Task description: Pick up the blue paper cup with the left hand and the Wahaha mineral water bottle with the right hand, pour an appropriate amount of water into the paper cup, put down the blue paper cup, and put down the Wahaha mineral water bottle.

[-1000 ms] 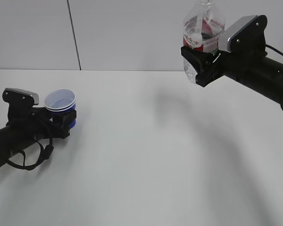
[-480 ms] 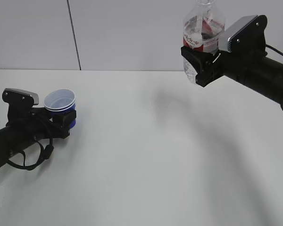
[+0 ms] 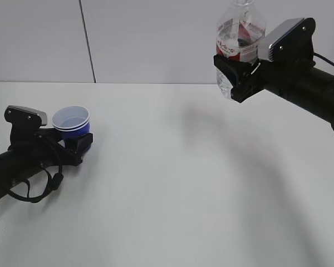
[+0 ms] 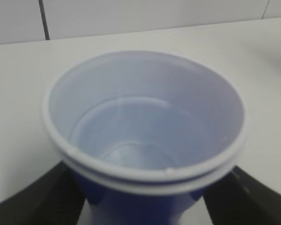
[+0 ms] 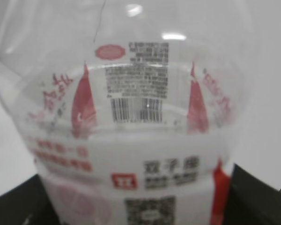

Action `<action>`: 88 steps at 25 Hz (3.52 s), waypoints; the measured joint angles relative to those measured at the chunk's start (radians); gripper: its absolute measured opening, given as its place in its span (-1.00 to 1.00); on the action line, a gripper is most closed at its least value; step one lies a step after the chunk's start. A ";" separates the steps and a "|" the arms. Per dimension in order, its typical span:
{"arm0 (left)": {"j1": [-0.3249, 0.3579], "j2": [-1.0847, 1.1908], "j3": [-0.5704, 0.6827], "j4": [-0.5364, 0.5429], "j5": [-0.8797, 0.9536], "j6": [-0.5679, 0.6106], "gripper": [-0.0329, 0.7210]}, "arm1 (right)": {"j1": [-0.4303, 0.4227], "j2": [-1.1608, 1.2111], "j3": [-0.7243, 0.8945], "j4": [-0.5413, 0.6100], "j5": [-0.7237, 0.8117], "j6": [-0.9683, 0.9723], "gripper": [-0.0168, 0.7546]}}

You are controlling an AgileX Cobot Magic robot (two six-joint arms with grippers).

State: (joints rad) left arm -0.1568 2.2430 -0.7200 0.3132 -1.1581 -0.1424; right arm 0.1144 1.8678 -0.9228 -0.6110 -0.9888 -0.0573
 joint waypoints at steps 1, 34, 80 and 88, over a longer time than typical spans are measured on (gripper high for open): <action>0.000 0.000 0.000 0.004 0.001 0.000 0.60 | 0.000 0.000 0.000 0.000 0.000 0.000 0.30; 0.000 0.000 0.035 0.042 0.002 0.002 0.75 | 0.000 0.000 0.000 0.000 0.002 0.001 0.30; 0.000 -1.184 0.538 -0.114 0.466 -0.094 0.55 | 0.000 0.000 0.000 0.004 -0.004 0.031 0.30; -0.002 -1.451 0.461 -0.115 0.899 -0.174 0.55 | 0.000 0.000 0.000 0.014 -0.004 0.037 0.30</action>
State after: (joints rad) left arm -0.1587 0.7920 -0.2590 0.1983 -0.2587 -0.3168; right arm 0.1144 1.8678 -0.9228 -0.5974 -0.9929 -0.0198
